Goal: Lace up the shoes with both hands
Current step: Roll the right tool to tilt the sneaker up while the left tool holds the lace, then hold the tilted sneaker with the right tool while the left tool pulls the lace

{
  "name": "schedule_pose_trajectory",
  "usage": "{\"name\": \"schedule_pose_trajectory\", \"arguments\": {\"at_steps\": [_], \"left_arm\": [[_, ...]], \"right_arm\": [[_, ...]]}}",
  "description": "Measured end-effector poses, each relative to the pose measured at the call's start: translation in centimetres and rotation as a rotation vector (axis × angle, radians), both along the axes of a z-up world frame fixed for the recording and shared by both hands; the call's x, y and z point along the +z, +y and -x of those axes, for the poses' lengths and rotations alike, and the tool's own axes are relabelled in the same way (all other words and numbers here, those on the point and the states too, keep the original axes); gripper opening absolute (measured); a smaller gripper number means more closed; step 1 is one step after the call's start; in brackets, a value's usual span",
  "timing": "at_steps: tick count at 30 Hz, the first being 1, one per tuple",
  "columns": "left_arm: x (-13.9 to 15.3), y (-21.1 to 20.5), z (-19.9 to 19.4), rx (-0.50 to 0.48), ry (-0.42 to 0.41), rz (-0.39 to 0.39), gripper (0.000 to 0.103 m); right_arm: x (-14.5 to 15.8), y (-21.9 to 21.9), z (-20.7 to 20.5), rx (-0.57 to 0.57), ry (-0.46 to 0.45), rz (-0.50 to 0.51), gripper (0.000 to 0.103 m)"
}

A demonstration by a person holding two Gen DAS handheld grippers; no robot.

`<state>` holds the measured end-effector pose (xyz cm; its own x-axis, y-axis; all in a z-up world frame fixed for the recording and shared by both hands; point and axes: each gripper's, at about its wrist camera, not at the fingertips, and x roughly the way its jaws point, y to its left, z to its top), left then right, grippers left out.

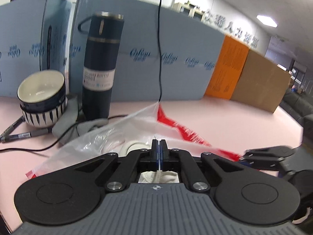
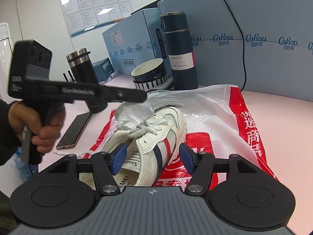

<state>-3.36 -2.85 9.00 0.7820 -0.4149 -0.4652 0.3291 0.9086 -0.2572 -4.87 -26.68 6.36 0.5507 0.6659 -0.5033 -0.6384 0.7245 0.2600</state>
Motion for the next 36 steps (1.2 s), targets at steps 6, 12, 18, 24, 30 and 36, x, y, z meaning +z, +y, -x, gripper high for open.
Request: {"name": "schedule_pose_trajectory", "arguments": {"at_steps": [6,12,18,24,30,36], "left_arm": [[1.2,-0.9,2.7,-0.094,-0.018,-0.026,0.001],[0.4,-1.8,4.6,-0.132,0.009,-0.076,0.001],[-0.1,-2.7,5.5,-0.161,0.004,-0.130,0.001],[-0.1,-3.5,5.4,-0.187,-0.012,-0.174,0.001],[-0.3,-4.7,4.9,-0.218,-0.031,-0.264,0.001],[-0.8,-5.4,4.3,-0.241,-0.029,-0.304,0.001]], "right_arm": [[0.0,0.8,0.6,0.023,-0.046,0.054,0.040],[0.4,1.3,1.5,0.038,-0.141,0.107,0.016],[-1.6,-2.8,-1.9,-0.075,0.237,-0.303,0.016],[-7.3,-6.7,-3.7,-0.208,0.655,-0.768,0.016],[-9.3,-7.2,-3.8,-0.237,0.780,-0.910,0.016],[-9.4,-7.4,-3.7,-0.236,0.789,-0.919,0.016]]}}
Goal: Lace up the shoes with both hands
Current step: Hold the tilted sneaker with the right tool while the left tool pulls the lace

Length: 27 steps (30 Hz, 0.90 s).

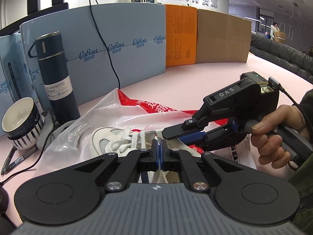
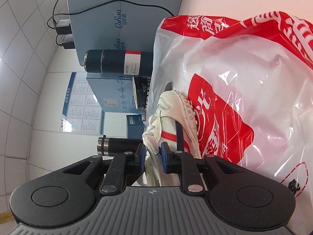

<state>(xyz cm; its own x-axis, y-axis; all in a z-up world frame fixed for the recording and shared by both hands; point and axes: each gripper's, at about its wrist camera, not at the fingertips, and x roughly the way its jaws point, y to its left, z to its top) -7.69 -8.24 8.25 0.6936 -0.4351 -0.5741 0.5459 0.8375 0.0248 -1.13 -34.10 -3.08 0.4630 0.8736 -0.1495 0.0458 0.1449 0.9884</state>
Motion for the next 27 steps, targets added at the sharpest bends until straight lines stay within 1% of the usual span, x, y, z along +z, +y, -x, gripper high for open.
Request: {"name": "schedule_pose_trajectory", "arguments": {"at_steps": [6,14,21,27], "left_arm": [[-0.18,-0.08,-0.45,0.011,0.004,0.002,0.001],[-0.19,-0.08,-0.51,0.000,0.013,-0.002,0.001],[-0.33,-0.34,-0.53,-0.022,0.021,-0.021,0.002],[-0.51,-0.43,-0.61,-0.017,0.020,-0.024,0.003]], "right_arm": [[-0.21,-0.04,0.01,-0.001,0.007,-0.008,0.016],[-0.53,-0.17,0.04,0.000,0.016,-0.019,0.016],[-0.70,-0.22,0.00,-0.001,0.020,-0.025,0.016],[-0.98,-0.25,0.11,-0.009,0.036,-0.042,0.016]]}}
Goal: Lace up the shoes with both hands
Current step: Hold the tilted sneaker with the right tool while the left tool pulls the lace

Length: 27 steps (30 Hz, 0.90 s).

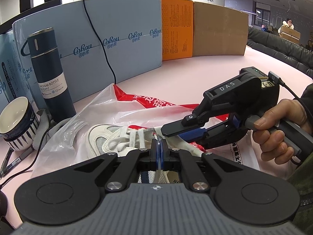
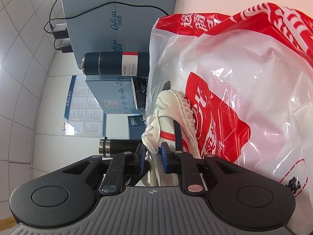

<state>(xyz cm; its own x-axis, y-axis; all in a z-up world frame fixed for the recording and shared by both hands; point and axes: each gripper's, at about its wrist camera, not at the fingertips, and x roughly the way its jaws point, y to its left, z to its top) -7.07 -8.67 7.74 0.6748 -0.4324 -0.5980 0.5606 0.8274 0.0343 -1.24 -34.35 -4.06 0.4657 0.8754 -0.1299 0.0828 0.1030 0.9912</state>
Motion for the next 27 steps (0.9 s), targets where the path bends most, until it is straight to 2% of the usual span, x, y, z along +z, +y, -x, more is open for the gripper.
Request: {"name": "schedule_pose_trajectory", "arguments": {"at_steps": [8,15,21,27], "left_arm": [[-0.3,0.3,0.2,0.013,-0.014,0.018,0.003],[0.1,0.4,-0.2,-0.040,-0.023,-0.033,0.003],[0.1,0.1,-0.4,-0.075,-0.026,-0.058,0.003],[-0.3,-0.3,-0.5,-0.069,-0.033,-0.081,0.004]], "right_arm": [[-1.3,-0.1,0.3,-0.027,0.090,-0.085,0.016],[-2.4,-0.3,0.6,-0.042,0.166,-0.162,0.016],[-2.5,-0.4,0.7,-0.042,0.175,-0.172,0.016],[-2.1,-0.3,0.6,-0.037,0.154,-0.144,0.016]]}}
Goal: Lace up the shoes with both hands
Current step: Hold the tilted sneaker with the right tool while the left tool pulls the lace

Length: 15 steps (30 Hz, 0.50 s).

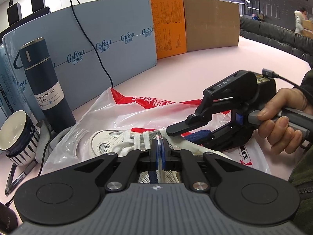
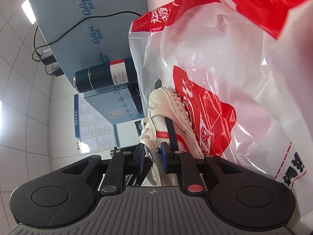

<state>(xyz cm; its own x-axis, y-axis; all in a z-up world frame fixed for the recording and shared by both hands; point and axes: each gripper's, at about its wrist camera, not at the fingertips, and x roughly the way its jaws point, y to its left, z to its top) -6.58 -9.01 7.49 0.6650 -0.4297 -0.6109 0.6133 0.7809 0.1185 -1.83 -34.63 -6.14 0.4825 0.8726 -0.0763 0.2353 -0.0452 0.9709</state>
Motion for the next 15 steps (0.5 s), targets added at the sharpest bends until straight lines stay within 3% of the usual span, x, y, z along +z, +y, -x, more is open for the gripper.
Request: {"name": "schedule_pose_trajectory", "arguments": {"at_steps": [15], "left_arm": [[0.51,-0.37,0.16,-0.007,0.017,-0.023,0.005]], "right_arm": [[0.10,0.24,-0.21,0.007,-0.014,0.014,0.016]]}}
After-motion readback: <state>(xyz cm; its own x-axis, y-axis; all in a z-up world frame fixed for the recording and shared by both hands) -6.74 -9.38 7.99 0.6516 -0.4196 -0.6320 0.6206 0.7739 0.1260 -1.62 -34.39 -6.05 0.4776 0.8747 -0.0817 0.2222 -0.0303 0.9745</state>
